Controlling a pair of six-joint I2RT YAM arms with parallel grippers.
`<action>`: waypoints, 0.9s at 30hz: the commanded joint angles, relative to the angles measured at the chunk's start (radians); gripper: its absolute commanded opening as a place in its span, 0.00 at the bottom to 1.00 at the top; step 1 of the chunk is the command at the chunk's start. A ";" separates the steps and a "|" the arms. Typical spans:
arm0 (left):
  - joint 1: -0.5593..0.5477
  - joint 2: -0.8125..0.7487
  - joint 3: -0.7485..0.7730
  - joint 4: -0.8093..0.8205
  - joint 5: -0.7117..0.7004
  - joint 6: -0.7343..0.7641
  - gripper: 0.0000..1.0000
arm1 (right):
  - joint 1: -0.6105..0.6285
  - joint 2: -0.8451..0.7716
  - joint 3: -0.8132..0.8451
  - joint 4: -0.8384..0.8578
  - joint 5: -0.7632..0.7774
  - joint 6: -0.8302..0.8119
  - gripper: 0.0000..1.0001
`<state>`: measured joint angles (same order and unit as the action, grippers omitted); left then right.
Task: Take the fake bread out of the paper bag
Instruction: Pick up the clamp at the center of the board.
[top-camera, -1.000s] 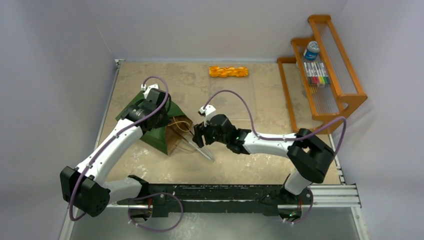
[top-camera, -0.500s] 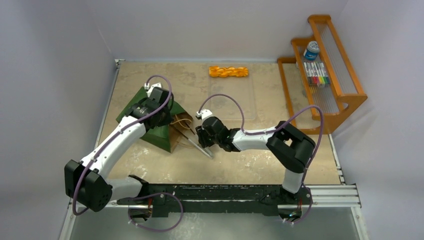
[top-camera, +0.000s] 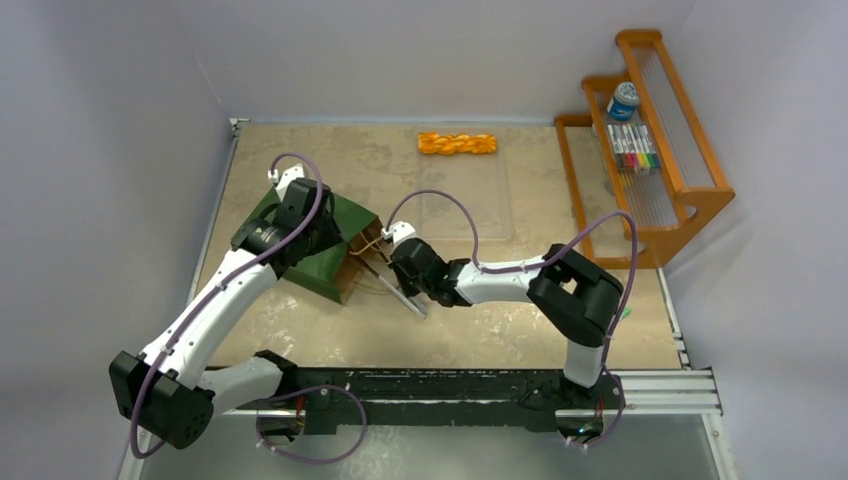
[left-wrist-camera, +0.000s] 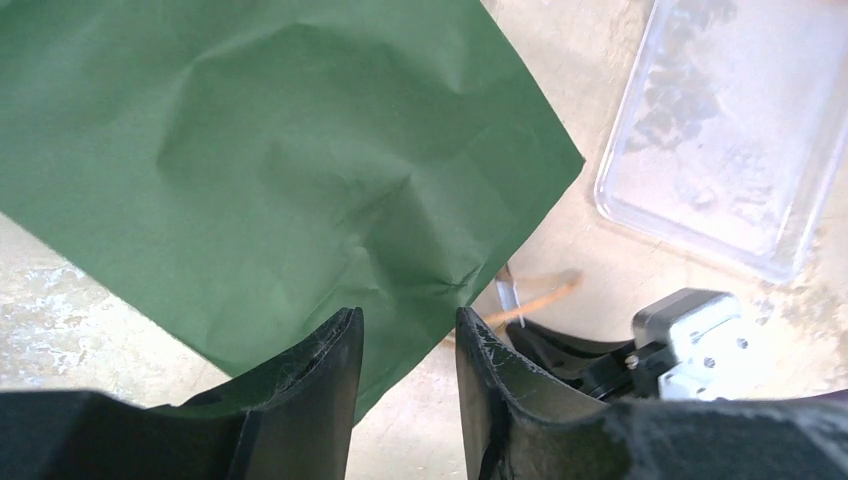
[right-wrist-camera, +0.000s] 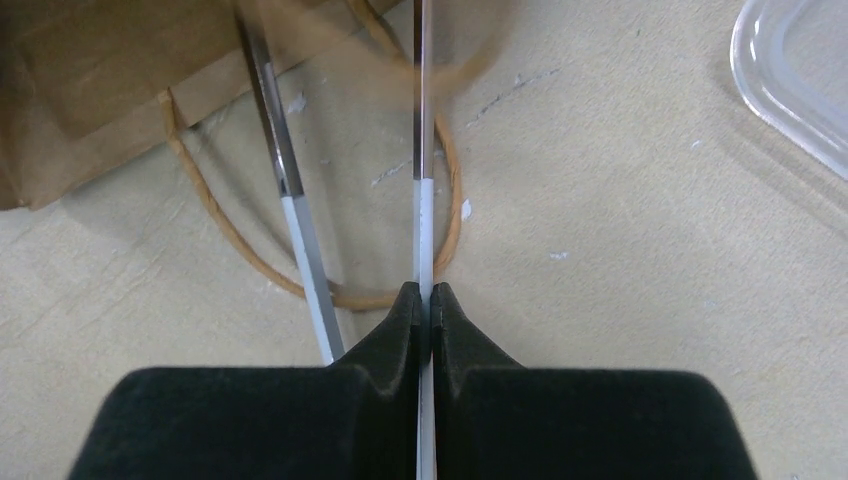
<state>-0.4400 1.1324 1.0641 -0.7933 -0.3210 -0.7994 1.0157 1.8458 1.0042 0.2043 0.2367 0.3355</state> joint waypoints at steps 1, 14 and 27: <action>-0.002 -0.052 0.052 0.029 -0.060 -0.074 0.39 | 0.034 -0.062 0.024 -0.112 0.065 -0.002 0.00; -0.003 -0.064 0.166 0.043 -0.102 -0.109 0.40 | 0.095 -0.255 -0.024 -0.334 0.143 0.063 0.00; -0.015 -0.007 0.149 0.151 -0.029 -0.083 0.40 | 0.127 -0.448 -0.125 -0.600 0.216 0.304 0.00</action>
<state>-0.4465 1.1095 1.1912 -0.7197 -0.3817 -0.8978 1.1328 1.4773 0.8898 -0.2981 0.3813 0.5163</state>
